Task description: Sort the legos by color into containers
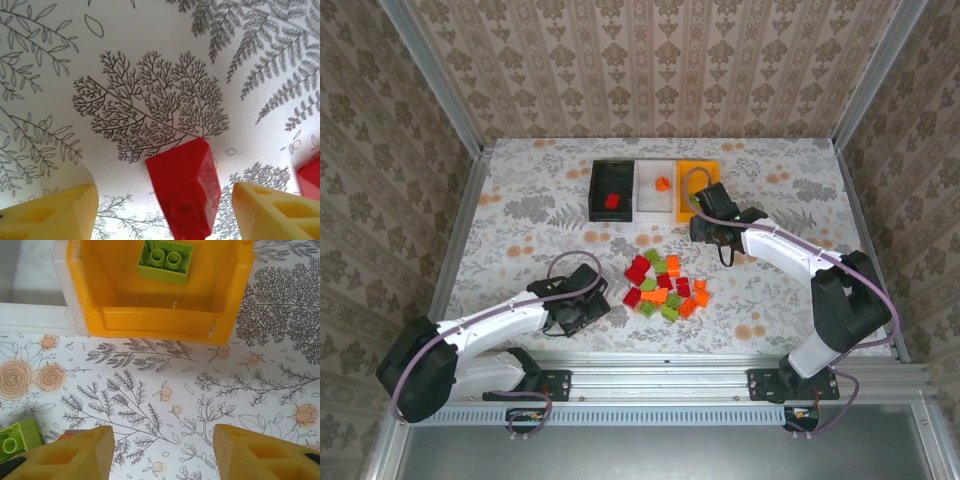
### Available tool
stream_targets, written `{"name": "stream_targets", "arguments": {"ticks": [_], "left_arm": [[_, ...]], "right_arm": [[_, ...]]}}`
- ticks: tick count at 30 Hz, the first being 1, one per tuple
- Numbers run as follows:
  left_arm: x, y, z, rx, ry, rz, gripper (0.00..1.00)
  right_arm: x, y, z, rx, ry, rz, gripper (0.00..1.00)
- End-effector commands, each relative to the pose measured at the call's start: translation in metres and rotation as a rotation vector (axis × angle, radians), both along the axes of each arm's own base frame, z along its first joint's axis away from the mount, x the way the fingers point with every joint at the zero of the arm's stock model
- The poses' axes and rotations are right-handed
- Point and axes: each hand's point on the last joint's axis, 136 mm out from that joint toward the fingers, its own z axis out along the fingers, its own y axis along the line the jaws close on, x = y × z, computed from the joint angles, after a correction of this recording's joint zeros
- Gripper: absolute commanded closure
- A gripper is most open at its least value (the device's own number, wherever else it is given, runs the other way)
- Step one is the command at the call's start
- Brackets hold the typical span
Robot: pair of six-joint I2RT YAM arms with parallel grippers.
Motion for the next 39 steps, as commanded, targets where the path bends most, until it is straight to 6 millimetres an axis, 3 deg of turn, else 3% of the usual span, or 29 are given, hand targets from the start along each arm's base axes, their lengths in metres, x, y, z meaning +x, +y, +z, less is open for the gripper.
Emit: {"name": "stream_targets", "arguments": {"ticks": [1,16,20,24,30,33,39], "left_arm": [[0.007,0.007,-0.003,0.036,-0.02,0.079,0.31],[0.016,-0.01,-0.015,0.028,0.005,0.067,0.62],[0.021,-0.013,-0.008,0.022,-0.025,0.048,0.68],[0.036,-0.02,0.016,0.028,-0.098,-0.008,0.7],[0.07,-0.032,0.061,0.038,-0.212,-0.095,0.7],[0.097,-0.032,0.078,0.041,-0.256,-0.106,0.69],[0.188,-0.042,0.115,0.043,-0.361,-0.147,0.68]], "right_arm": [[-0.003,0.001,0.007,0.024,-0.017,0.0,0.44],[-0.006,0.0,0.001,0.032,-0.02,-0.001,0.45],[-0.008,-0.002,0.001,0.027,-0.021,-0.003,0.45],[-0.008,-0.003,0.002,0.025,-0.024,-0.003,0.44],[-0.007,-0.009,0.002,0.037,-0.029,-0.024,0.45],[-0.009,-0.013,0.003,0.04,-0.03,-0.035,0.45],[-0.011,-0.023,-0.002,0.052,-0.024,-0.063,0.45]]}}
